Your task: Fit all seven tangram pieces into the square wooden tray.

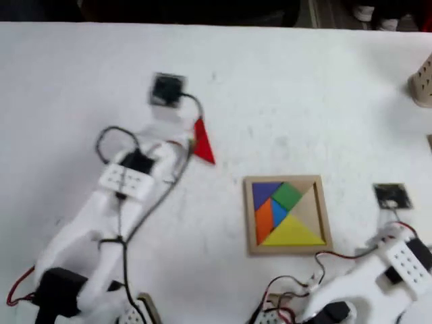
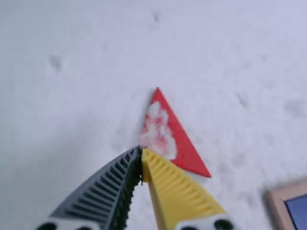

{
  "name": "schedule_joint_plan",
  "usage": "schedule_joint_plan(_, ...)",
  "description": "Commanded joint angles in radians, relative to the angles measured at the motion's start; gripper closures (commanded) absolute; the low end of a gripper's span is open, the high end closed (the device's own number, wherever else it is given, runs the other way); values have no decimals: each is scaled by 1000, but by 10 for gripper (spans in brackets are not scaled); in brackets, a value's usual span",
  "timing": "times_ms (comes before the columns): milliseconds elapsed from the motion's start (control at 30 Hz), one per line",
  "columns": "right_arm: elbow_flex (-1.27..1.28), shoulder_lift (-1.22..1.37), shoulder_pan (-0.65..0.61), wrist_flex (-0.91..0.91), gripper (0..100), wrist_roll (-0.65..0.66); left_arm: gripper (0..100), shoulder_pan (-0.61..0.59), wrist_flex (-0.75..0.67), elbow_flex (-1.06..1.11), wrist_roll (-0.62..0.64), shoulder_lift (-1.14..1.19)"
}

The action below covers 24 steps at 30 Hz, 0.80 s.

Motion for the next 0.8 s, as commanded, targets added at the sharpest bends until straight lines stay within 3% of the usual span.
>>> schedule_joint_plan(0, -64, -15, -214, 88, 982, -166, 980, -119, 3, -51, -2, -48)
schedule_joint_plan(200, -186, -12, -645, 117, 981, -568, 980, -251, 2, -28, -2, -2)
schedule_joint_plan(333, -302, -4, -935, 107, 981, -753, 980, -338, 2, -28, -8, 61)
schedule_joint_plan(567, -427, -1, -1260, -25, 981, -821, 980, -506, 11, -14, -8, 94)
schedule_joint_plan(767, -420, 130, -1360, -305, 981, -821, 980, -559, 11, 5, -8, 96)
